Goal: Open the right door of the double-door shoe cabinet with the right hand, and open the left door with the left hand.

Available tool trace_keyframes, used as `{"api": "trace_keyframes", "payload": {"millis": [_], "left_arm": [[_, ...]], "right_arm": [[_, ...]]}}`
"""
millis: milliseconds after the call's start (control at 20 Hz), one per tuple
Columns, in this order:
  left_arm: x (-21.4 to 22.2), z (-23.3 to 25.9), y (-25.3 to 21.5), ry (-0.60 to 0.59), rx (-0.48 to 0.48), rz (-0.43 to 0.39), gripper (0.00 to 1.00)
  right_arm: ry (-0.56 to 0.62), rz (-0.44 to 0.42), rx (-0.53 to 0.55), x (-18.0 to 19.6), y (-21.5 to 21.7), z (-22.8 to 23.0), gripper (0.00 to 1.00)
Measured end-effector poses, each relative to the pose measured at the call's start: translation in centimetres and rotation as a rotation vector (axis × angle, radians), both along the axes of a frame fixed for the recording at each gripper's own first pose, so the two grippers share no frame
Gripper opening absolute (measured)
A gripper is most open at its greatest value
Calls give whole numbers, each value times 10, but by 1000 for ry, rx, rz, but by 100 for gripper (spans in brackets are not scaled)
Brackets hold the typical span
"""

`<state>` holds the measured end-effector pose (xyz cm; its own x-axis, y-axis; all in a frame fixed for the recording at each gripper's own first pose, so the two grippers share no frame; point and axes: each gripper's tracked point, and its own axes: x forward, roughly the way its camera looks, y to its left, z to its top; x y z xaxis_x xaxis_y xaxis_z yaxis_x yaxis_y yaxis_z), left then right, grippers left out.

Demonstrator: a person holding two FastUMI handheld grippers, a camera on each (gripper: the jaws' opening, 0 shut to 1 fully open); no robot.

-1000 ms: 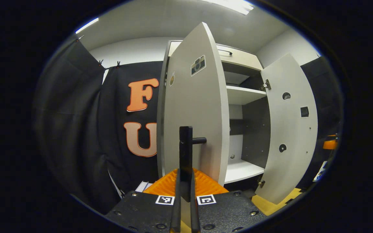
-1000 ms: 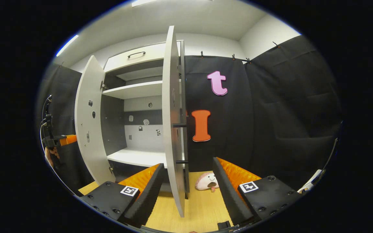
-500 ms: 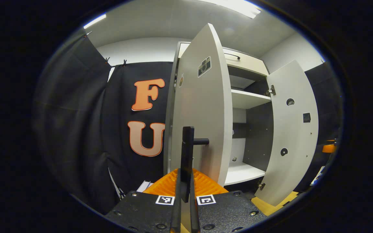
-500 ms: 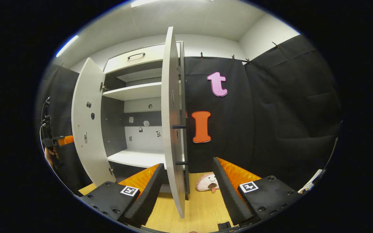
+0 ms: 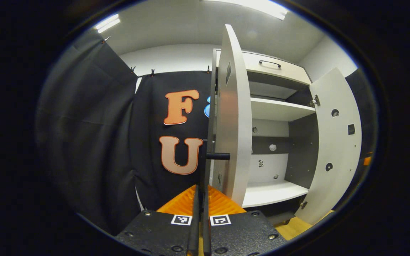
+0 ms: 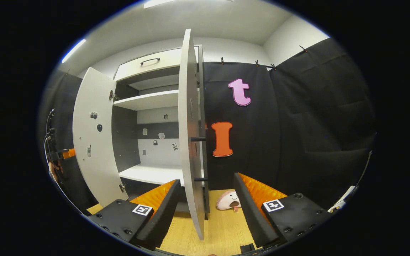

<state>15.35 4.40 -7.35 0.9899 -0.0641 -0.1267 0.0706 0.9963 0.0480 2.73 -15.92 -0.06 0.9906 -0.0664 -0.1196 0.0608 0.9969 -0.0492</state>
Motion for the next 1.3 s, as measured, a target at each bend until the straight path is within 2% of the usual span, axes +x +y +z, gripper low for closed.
{"api": "trace_keyframes", "payload": {"millis": [200,250,350,450,650,750,850,900,950,1150,1200,1250,1300], "left_arm": [[2,1,9,-9,-19,-36,5],[3,0,12,-12,-33,-50,13],[2,1,15,-16,-61,-64,11],[-5,1,18,-14,-56,-53,11],[-35,16,29,-37,28,16,11],[-50,28,18,-44,6,17,5],[-65,36,6,-42,-41,9,5],[-69,40,0,-40,-65,10,0],[-74,44,-8,-37,-89,8,5],[-86,38,-54,2,-164,-44,5],[-89,38,-64,0,-168,-60,5],[-89,39,-72,-6,-164,-64,6],[-90,38,-75,-9,-152,-46,6]], "right_arm": [[-1,7,1,2,2,2,98],[-1,9,4,3,3,2,97],[-1,18,10,4,7,3,97],[0,22,2,3,7,2,98],[-11,10,-39,0,0,8,98],[-17,4,-39,0,-3,11,98],[-18,-1,-25,1,-4,14,97],[-19,4,-17,2,-3,15,97],[-18,7,-10,2,-3,15,97],[-39,-18,17,1,-8,16,98],[-40,-12,20,0,-7,15,97],[-41,-2,20,-2,-4,14,92],[-40,6,19,-3,-3,14,92]]}}
